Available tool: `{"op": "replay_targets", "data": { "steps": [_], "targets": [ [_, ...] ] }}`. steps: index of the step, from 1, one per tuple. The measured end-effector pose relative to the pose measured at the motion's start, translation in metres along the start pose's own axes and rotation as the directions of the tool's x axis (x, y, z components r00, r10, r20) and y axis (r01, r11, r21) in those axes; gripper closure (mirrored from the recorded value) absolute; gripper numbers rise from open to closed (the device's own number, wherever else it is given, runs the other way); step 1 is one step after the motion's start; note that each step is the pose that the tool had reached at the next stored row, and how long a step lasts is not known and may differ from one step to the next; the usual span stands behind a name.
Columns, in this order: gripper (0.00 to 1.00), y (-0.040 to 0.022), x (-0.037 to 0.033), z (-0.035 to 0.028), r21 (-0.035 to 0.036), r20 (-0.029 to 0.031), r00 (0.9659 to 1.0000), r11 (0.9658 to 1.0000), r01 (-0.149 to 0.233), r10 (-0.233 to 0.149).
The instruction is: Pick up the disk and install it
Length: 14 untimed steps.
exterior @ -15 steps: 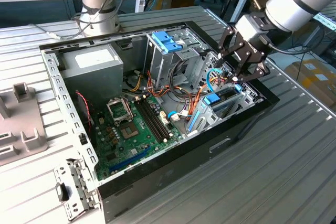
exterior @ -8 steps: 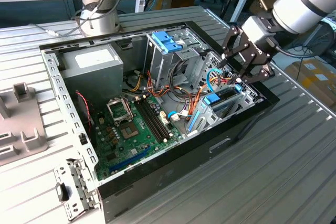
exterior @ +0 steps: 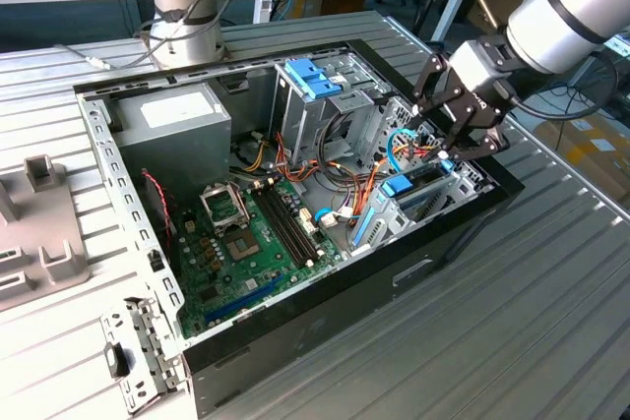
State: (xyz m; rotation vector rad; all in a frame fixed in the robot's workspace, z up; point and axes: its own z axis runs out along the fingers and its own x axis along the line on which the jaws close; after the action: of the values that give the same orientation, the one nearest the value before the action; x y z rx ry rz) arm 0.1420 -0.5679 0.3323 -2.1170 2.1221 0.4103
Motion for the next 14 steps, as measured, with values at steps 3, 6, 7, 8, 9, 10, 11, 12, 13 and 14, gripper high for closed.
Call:
{"op": "replay_targets", "data": {
  "steps": [3,6,7,8,9,10,11,12,13,14],
  "targets": [
    [0.46,-0.0005,0.0014,0.0046,-0.0002,0.0104,0.9999,1.0000,0.001,-0.001],
    [0.46,-0.0009,0.0025,0.0095,-0.0005,0.0311,0.9995,1.0000,0.003,-0.003],
    [0.46,-0.0010,0.0025,0.0096,-0.0005,0.0340,0.9994,1.0000,0.004,-0.004],
    [0.46,-0.0011,0.0028,0.0106,-0.0006,0.0405,0.9992,1.0000,0.004,-0.004],
    [0.46,-0.0011,0.0029,0.0108,-0.0006,0.0423,0.9991,1.0000,0.005,-0.005],
    [0.46,-0.0011,0.0028,0.0108,-0.0006,0.0428,0.9991,1.0000,0.005,-0.005],
    [0.46,-0.0011,0.0028,0.0107,-0.0006,0.0431,0.9991,1.0000,0.005,-0.005],
    [0.46,-0.0011,0.0029,0.0108,-0.0006,0.0435,0.9990,1.0000,0.005,-0.005],
    [0.46,-0.0011,0.0029,0.0108,-0.0006,0.0438,0.9990,1.0000,0.005,-0.005],
    [0.46,-0.0011,0.0029,0.0108,-0.0006,0.0439,0.9990,1.0000,0.005,-0.005]
  ]
}}
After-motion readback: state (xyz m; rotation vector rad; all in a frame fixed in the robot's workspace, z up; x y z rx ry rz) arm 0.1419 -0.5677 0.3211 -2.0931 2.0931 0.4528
